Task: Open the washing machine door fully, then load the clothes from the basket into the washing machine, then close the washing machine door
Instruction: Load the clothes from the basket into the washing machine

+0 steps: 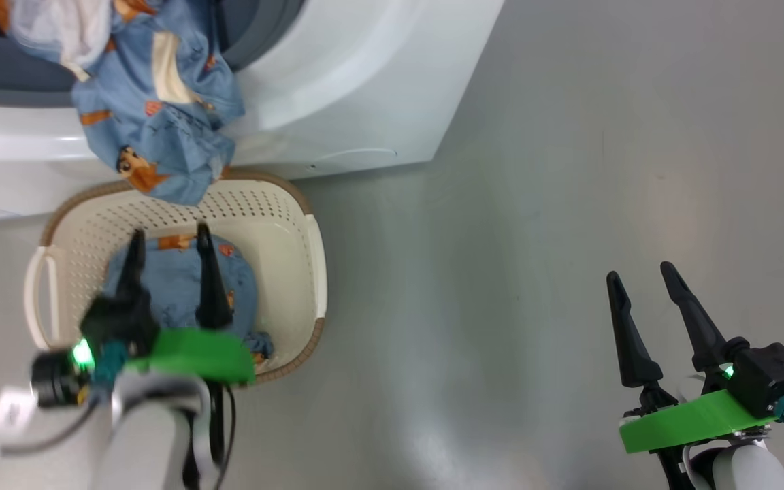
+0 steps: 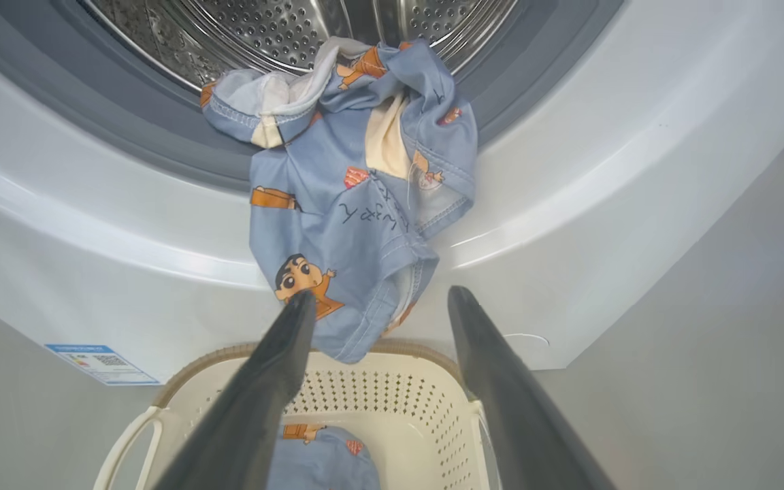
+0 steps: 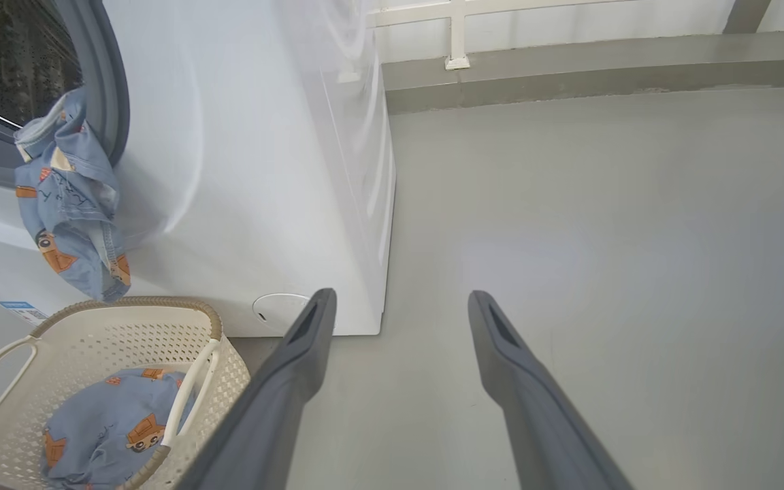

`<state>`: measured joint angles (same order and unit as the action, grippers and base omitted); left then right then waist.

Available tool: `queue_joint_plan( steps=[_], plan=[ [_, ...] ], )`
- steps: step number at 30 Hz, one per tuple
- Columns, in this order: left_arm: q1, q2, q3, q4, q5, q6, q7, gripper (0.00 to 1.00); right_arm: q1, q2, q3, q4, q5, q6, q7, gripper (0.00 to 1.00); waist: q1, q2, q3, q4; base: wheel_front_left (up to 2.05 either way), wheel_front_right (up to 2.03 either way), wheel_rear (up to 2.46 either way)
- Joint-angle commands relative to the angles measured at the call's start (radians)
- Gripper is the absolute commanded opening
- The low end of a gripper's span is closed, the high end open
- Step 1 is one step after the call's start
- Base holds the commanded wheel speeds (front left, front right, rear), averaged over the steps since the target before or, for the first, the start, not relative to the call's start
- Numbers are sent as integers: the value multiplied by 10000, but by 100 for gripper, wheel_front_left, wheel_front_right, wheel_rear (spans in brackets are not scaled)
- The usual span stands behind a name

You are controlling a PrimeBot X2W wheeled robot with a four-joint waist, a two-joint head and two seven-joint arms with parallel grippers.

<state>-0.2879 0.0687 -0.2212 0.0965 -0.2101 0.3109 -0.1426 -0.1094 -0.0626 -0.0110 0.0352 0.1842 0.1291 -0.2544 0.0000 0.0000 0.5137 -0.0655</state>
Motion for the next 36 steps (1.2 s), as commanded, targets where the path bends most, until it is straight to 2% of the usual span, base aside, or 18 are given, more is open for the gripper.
queue_joint_plan(
  steps=[1, 9, 19, 27, 35, 36],
  plan=[
    [-358, 89, 329, -18, -110, -22, -132, 100, -65, -13, 247, -221, -53, 16, -74, 100, 0, 0, 231, -135, 0, 0, 0],
    [-2545, 158, 765, 2327, -502, -373, -724, 100, -317, 27, 316, -193, 109, 16, -74, 100, 0, 0, 839, -479, 0, 0, 0],
    [-4318, 289, 1480, 4318, -1049, -864, -1157, 100, -466, 52, 443, -228, 253, 16, -74, 100, 0, 0, 1315, -843, 0, 0, 0],
    [-4977, 325, 2065, 4680, -1007, -937, -1188, 100, -486, 12, 565, -225, 356, 16, -74, 100, 0, 0, 1531, -881, 0, 0, 0],
    [-5288, 106, 2685, 4521, -830, -1075, -1190, 100, -563, -53, 622, -245, 486, 16, -74, 100, 0, 0, 1689, -959, 0, 0, 0],
    [-5317, 85, 2747, 4518, -780, -1083, -1190, 90, -567, -59, 619, -252, 497, 16, -74, 100, 0, 0, 1711, -974, 0, 0, 0]
  ],
)
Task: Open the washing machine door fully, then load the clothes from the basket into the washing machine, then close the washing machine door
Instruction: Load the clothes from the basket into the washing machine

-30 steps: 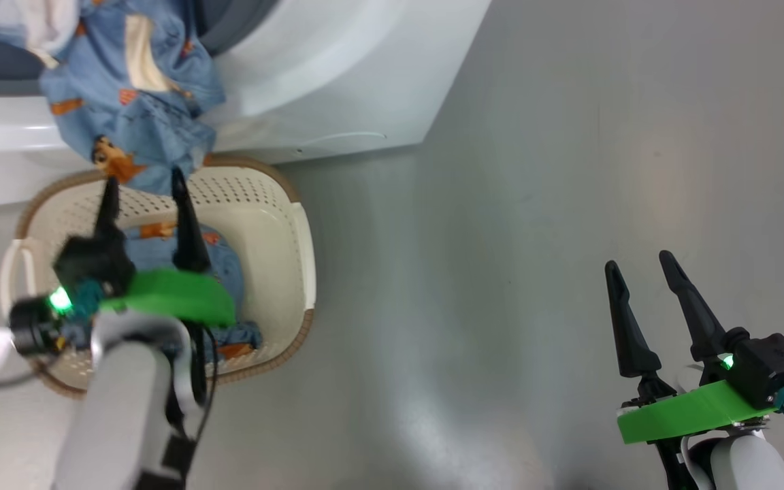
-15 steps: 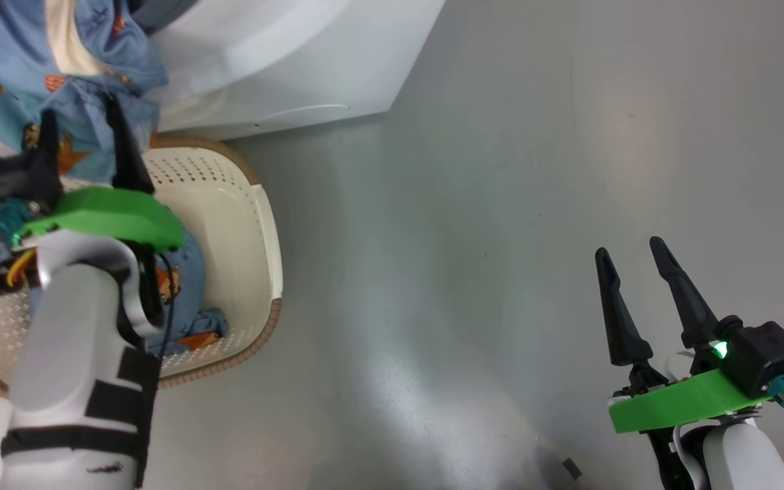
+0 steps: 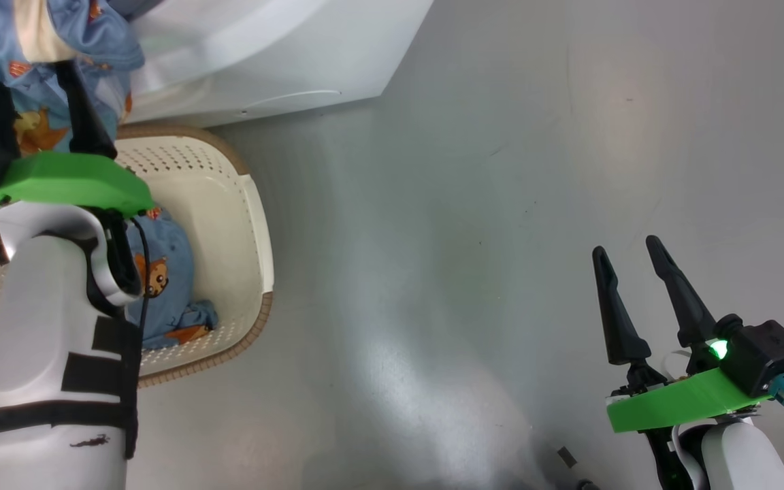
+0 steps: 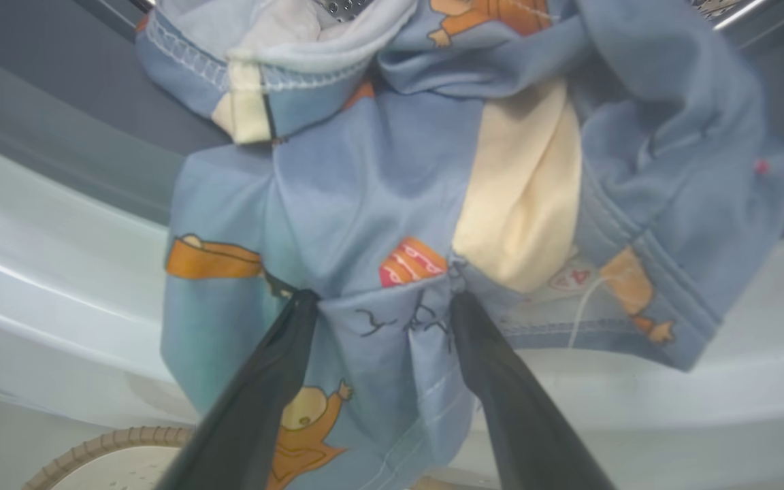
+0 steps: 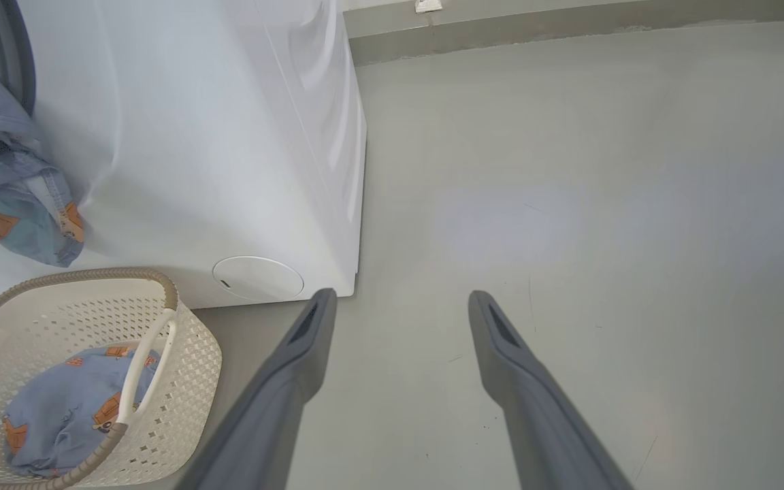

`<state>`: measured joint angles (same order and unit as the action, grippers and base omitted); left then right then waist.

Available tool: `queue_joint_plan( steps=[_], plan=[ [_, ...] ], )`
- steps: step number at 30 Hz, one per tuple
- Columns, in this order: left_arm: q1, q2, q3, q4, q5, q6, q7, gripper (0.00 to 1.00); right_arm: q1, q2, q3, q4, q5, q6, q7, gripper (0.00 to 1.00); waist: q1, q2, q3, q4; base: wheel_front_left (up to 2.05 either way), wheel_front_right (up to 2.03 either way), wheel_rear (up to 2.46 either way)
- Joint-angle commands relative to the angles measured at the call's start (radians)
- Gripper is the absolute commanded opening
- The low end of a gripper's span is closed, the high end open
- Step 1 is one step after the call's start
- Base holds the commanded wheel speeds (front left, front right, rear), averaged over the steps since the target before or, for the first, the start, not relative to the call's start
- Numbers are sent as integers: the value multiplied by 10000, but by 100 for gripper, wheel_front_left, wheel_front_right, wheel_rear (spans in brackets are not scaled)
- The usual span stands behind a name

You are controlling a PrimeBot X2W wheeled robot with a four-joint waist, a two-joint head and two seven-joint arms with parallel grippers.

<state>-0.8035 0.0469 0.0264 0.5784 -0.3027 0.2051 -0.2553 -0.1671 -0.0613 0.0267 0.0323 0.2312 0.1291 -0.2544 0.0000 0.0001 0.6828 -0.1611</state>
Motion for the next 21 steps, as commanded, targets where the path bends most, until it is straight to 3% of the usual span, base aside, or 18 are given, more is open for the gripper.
queue_joint_plan(
  steps=[1, 2, 4, 5, 21],
  plan=[
    [-189, 286, 332, -308, 209, -27, -63, 76, 5, -81, 225, -229, 33, 16, -74, 100, 0, -1, 45, -37, 0, 0, 0],
    [-210, 270, 389, -314, 270, -32, -63, 52, -3, -87, 197, -236, 36, 16, -74, 100, 0, -1, 65, -61, 0, 0, 0],
    [-241, 243, 472, -322, 424, -28, -63, 22, -19, -102, 149, -256, 40, 16, -74, 100, 0, -1, 101, -98, 0, 0, 0],
    [-260, 227, 505, -336, 489, -28, -63, 0, -23, -109, 125, -268, 45, 16, -74, 100, 0, -1, 122, -102, 0, 0, 0],
    [943, 43, 386, -1782, 381, -170, -64, 0, 43, -21, 62, -205, 138, 16, -74, 100, 0, -1, -99, 205, 0, 0, 0]
  ],
)
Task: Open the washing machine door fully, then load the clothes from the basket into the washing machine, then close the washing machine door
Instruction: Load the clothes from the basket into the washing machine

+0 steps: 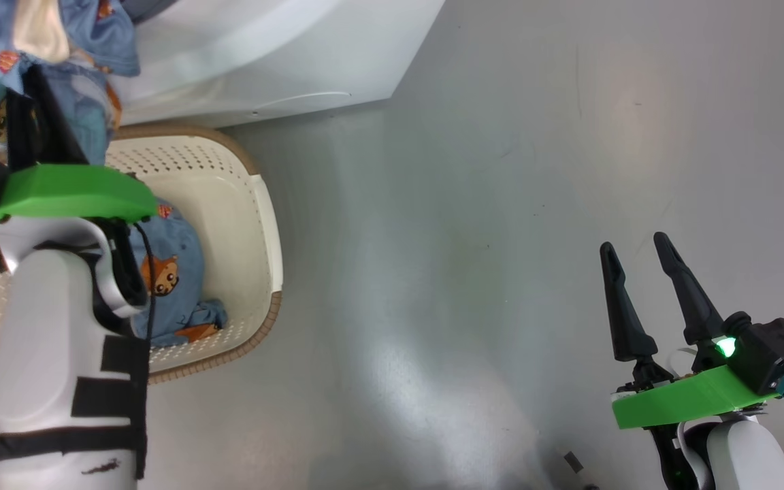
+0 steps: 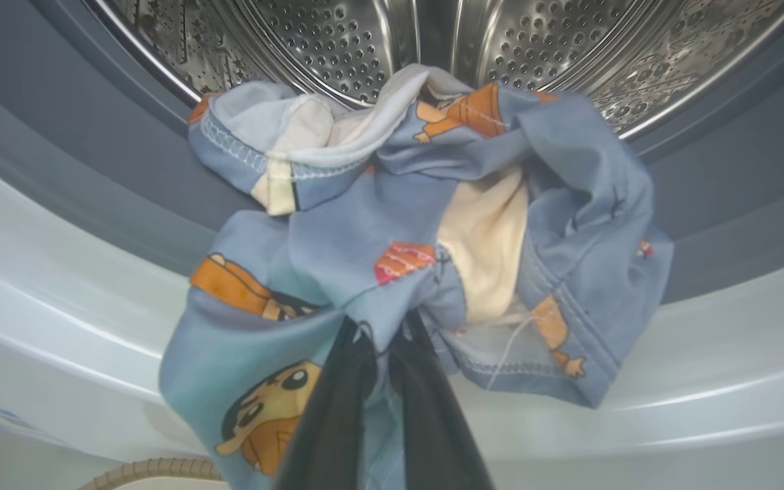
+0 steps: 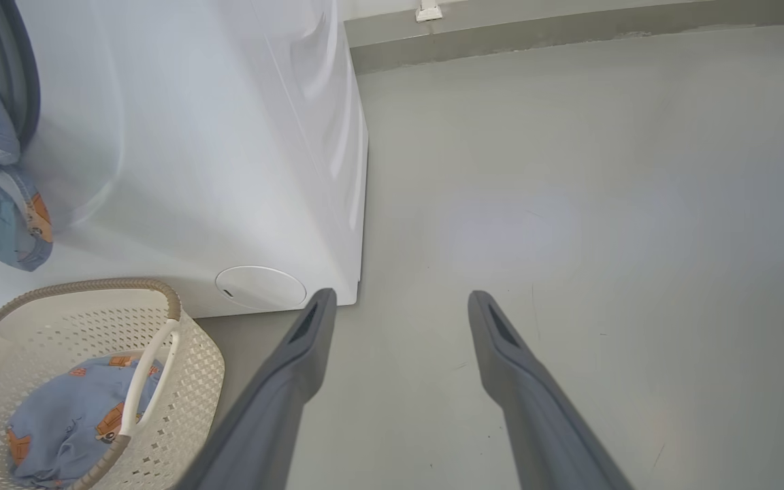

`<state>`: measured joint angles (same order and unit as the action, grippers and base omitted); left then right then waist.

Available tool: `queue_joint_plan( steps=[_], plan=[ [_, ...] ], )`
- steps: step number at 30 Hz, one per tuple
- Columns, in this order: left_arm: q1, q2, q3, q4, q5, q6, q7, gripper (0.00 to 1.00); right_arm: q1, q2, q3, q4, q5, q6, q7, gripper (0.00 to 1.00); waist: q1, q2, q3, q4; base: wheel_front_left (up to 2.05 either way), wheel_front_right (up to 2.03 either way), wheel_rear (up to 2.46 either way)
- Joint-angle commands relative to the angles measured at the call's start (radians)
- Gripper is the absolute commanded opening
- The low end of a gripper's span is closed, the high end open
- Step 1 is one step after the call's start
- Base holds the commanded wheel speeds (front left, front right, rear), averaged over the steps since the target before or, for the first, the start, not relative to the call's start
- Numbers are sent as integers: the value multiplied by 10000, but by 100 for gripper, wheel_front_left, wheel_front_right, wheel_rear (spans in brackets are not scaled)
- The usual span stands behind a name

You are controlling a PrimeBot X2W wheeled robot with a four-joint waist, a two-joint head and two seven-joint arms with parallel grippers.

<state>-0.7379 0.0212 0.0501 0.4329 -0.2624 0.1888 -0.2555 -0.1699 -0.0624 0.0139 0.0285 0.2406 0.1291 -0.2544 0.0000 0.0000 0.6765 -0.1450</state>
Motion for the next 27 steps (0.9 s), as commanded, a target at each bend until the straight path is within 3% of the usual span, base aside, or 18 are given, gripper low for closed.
queue_joint_plan(
  steps=[1, 7, 12, 18, 27],
  plan=[
    [369, 298, 39, -505, -44, -1, -62, 0, 77, -4, 182, -155, 44, 16, -74, 100, 0, 0, -57, 67, 0, 0, 0],
    [308, 296, -501, -1452, -150, 175, 224, 0, 57, 33, 256, -123, 59, 16, -74, 100, 0, 0, -181, 36, 0, 0, 0],
    [-386, 533, -602, -1452, -15, 267, 739, 0, 124, 66, 445, -25, 142, 16, -74, 100, 0, 0, -387, -266, 0, 0, 0],
    [-1819, 988, -680, -295, 287, 375, 1032, 0, 351, 100, 638, 136, 251, 16, -74, 100, 0, 0, -559, -745, 0, 0, 0],
    [-3894, 1913, -535, 2750, 536, 419, 660, 0, 733, 116, 848, 334, 301, 16, -74, 100, 0, 0, -756, -1448, 0, 0, 0]
  ],
)
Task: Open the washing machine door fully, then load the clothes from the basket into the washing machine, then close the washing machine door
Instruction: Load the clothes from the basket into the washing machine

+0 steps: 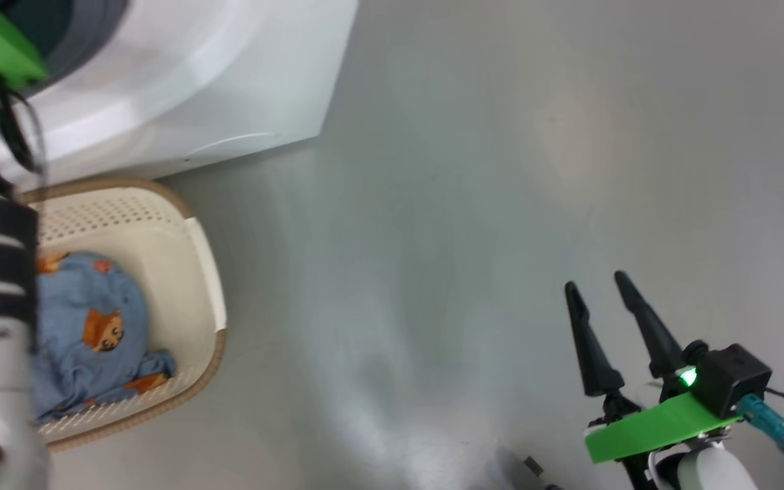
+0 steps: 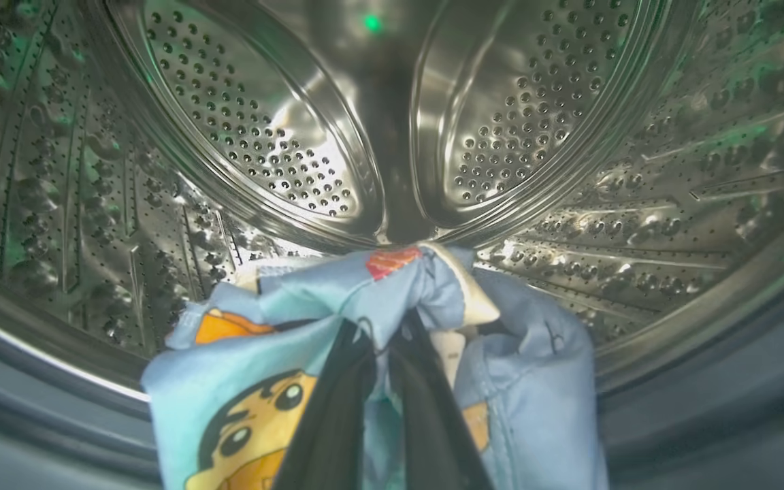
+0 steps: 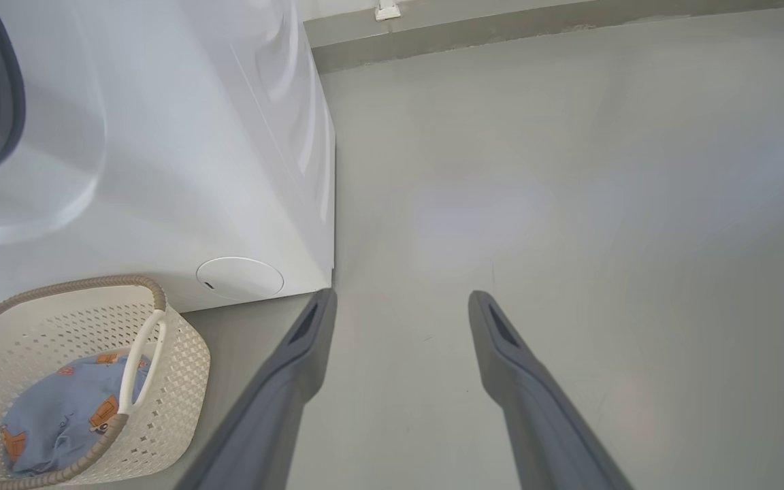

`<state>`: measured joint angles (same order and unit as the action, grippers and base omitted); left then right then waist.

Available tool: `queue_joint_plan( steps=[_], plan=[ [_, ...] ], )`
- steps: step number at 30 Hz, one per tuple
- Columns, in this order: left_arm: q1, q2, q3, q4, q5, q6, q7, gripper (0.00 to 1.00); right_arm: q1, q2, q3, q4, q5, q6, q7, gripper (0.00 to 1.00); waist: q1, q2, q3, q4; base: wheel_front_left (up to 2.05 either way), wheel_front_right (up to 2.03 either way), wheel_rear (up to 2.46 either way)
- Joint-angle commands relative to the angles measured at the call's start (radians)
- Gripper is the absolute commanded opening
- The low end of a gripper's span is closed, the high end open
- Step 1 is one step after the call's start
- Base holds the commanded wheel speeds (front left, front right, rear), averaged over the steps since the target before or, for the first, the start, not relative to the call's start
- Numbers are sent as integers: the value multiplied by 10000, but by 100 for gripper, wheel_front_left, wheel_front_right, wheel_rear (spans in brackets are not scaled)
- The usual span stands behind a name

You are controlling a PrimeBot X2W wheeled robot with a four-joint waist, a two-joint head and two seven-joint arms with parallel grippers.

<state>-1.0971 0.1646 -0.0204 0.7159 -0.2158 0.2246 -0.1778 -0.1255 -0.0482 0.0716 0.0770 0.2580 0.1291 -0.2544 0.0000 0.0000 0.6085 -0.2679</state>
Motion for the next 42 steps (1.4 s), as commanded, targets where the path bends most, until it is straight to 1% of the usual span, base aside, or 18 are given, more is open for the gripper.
queue_joint_plan(
  steps=[1, 4, 5, 10, 13, 17, 24, 28, 31, 34, 38, 41, 42],
  plan=[
    [-567, 612, 203, 244, 82, 63, -167, 0, 317, -26, 318, -138, 122, 16, -74, 100, 0, 0, -41, -291, 0, 0, 0],
    [-1316, 1006, 239, 1128, 144, 19, -340, 0, 401, -52, 450, -94, 110, 16, -74, 100, 0, 0, 62, -492, 0, 0, 0],
    [-1316, 1006, 239, 1128, 144, 19, -340, 0, 401, -52, 450, -94, 110, 16, -74, 100, 0, 0, 62, -492, 0, 0, 0],
    [-2419, 1418, 185, 2207, 235, -95, -587, 0, 586, -100, 437, -82, 171, 16, -74, 100, 0, 0, 369, -720, 0, 0, 0],
    [-2944, 1579, 264, 2627, 165, -144, -711, 0, 684, -98, 348, -108, 225, 16, -74, 100, 0, 0, 588, -808, 0, 0, 0],
    [-3373, 1913, 159, 2883, 390, -59, -814, 0, 740, -89, 345, -159, 287, 16, -74, 100, 0, 0, 785, -936, 0, 0, 0],
    [-3541, 2244, 200, 2418, 553, -63, -836, 0, 811, -95, 407, -259, 336, 16, -74, 100, 0, 0, 933, -1072, 0, 0, 0],
    [-3353, 2591, 337, 1063, 808, -69, -837, 0, 812, -108, 415, -349, 375, 16, -74, 100, 0, 0, 1140, -1218, 0, 0, 0],
    [-3024, 2760, 460, 1037, 920, 42, -838, 0, 874, -101, 417, -340, 383, 16, -74, 100, 0, 0, 1129, -1290, 0, 0, 0],
    [-2937, 2847, 431, 1608, 1020, 95, -838, 0, 938, -97, 429, -322, 387, 16, -74, 100, 0, 0, 1095, -1355, 0, 0, 0],
    [-3144, 2875, 161, 2482, 1161, -148, -838, 0, 1045, -85, 427, -310, 420, 16, -74, 100, 0, 0, 1021, -1362, 0, 0, 0],
    [-3388, 2797, -14, 3226, 1229, -197, -773, 0, 1175, -75, 422, -249, 425, 16, -74, 100, 0, 0, 892, -1297, 0, 0, 0],
    [-3502, 2781, -64, 3439, 1248, -205, -736, 9, 1203, -73, 431, -233, 423, 16, -74, 100, 0, 0, 863, -1288, 0, 0, 0]
  ],
)
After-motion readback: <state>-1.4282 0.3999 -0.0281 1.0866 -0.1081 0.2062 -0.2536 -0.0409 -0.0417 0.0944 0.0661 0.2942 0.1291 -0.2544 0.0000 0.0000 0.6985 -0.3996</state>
